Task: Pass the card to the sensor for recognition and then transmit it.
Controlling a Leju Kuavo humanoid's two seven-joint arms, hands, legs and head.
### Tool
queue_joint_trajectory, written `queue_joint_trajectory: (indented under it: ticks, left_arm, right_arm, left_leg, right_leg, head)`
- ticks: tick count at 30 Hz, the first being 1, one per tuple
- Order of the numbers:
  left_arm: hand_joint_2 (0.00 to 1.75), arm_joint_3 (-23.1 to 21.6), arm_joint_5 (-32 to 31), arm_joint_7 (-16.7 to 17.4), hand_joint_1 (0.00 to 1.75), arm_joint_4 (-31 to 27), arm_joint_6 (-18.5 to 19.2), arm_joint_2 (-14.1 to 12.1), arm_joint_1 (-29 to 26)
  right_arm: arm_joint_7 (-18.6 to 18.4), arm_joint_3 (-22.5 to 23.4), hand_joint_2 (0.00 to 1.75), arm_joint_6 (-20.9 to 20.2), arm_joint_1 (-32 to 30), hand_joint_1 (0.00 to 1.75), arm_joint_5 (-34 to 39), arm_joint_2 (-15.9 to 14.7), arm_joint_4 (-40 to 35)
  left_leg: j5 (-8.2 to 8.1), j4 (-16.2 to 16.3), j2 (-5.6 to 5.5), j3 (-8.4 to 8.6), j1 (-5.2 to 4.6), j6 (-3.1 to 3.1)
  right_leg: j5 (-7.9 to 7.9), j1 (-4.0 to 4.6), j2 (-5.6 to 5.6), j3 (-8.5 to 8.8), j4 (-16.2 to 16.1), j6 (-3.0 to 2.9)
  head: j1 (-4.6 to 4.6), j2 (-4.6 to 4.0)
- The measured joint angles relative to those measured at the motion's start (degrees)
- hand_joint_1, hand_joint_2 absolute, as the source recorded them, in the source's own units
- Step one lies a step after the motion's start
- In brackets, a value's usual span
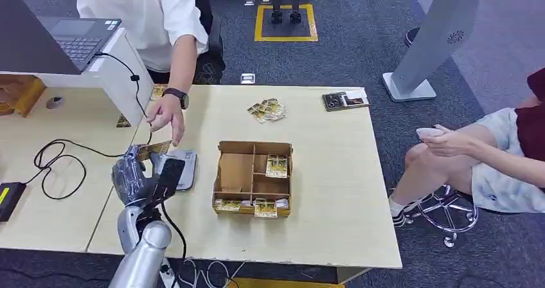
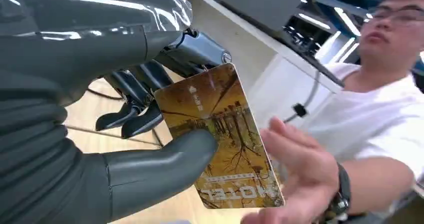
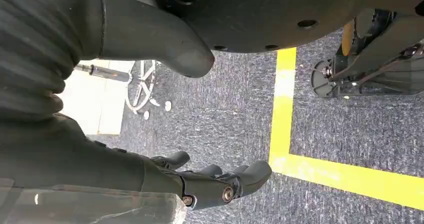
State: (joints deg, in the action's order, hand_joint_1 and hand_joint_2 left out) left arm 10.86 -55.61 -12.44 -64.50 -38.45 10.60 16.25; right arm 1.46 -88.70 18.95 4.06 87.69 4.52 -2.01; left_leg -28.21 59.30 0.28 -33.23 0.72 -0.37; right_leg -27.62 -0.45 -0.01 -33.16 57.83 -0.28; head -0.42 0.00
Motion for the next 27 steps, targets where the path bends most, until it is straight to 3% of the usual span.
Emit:
queue_joint_trajectory:
  ticks: [11, 20, 21, 22, 27]
  left_arm:
    - [1.75, -5.48, -7.43, 5.81, 1.75, 2.45, 0.0, -0.26, 4.68]
    - [1.75, -5.66, -9.37, 6.38, 1.75, 5.68, 0.0, -0.46, 6.69]
    - [1.75, -5.66, -9.37, 6.27, 1.47, 5.9, 0.0, -0.46, 6.71]
    - [1.75, -5.66, -9.31, 6.12, 0.0, 6.12, 0.0, -0.46, 6.71]
    - [1.75, -5.66, -9.42, 5.38, 0.0, 7.19, 0.0, -0.44, 6.73]
  right_arm:
    - [0.02, 0.0, 1.75, 0.02, 0.07, 0.0, -1.13, -0.02, 0.0]
    - [0.28, 0.0, 1.75, 0.26, 0.1, 0.0, -0.85, -0.02, -0.07]
    - [0.31, 0.0, 1.75, 0.26, 0.1, 0.0, -0.81, -0.02, -0.07]
    - [0.33, 0.0, 1.75, 0.26, 0.1, 0.0, -0.68, -0.02, -0.07]
    - [0.35, 0.0, 1.75, 0.28, 0.1, 0.0, -0.61, -0.02, -0.09]
  left_leg:
    - [0.0, 0.0, 0.0, 0.0, 0.0, 0.0]
    - [-0.02, 0.0, 0.01, -0.01, 0.0, 0.01]
    - [-0.02, 0.0, 0.01, -0.01, 0.0, 0.01]
    - [-0.02, 0.0, 0.01, -0.01, 0.0, 0.01]
    - [-0.03, 0.0, 0.01, -0.01, 0.0, 0.01]
  right_leg:
    - [0.0, 0.0, 0.0, 0.0, 0.0, 0.0]
    - [-0.01, 0.0, 0.03, -0.01, 0.0, 0.01]
    - [-0.01, 0.0, 0.03, -0.01, 0.0, 0.02]
    - [-0.02, 0.0, 0.03, -0.01, 0.0, 0.02]
    - [-0.02, 0.0, 0.02, -0.01, 0.0, 0.02]
  head:
    - [0.0, 0.0]
    - [-0.02, 0.0]
    - [0.0, 0.0]
    - [0.0, 0.0]
    - [-0.02, 0.0]
